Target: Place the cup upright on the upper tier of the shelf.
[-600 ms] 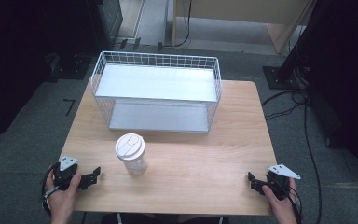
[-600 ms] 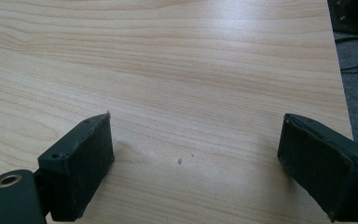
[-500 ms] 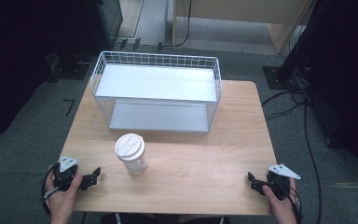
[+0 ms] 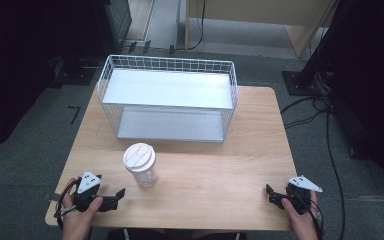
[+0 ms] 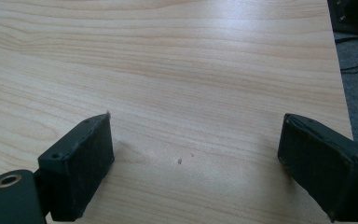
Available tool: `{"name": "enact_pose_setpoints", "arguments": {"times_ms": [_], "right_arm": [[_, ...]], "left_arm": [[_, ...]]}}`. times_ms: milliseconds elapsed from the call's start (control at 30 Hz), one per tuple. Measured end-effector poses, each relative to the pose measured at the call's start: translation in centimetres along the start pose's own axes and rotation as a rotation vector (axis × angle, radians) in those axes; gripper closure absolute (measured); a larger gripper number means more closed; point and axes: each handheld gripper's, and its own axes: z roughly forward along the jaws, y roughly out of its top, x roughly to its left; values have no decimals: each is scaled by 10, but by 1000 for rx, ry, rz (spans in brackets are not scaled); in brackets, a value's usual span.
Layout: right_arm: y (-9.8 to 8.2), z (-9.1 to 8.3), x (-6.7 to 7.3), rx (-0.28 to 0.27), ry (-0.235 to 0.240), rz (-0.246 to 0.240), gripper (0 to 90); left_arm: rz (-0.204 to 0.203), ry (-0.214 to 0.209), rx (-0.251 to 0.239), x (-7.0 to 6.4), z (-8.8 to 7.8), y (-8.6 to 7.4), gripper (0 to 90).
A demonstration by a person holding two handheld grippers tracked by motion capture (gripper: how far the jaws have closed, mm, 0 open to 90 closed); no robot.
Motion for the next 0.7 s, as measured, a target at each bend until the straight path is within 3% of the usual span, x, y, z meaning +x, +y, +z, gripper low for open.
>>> {"name": "enact_pose_setpoints", "arguments": {"times_ms": [267, 400, 567, 700], "right_arm": [[0, 0, 0, 0, 0, 0, 101], [0, 0, 0, 0, 0, 0, 102], [0, 0, 0, 0, 0, 0, 102], [0, 0, 0, 0, 0, 0, 102]], "left_arm": [[0, -62, -20, -28, 8, 11, 0], [-4, -37, -43, -39, 10, 16, 0], [-17, -57, -94, -49, 14, 24, 0], [-10, -43, -130, -62, 22, 31, 0]]}}
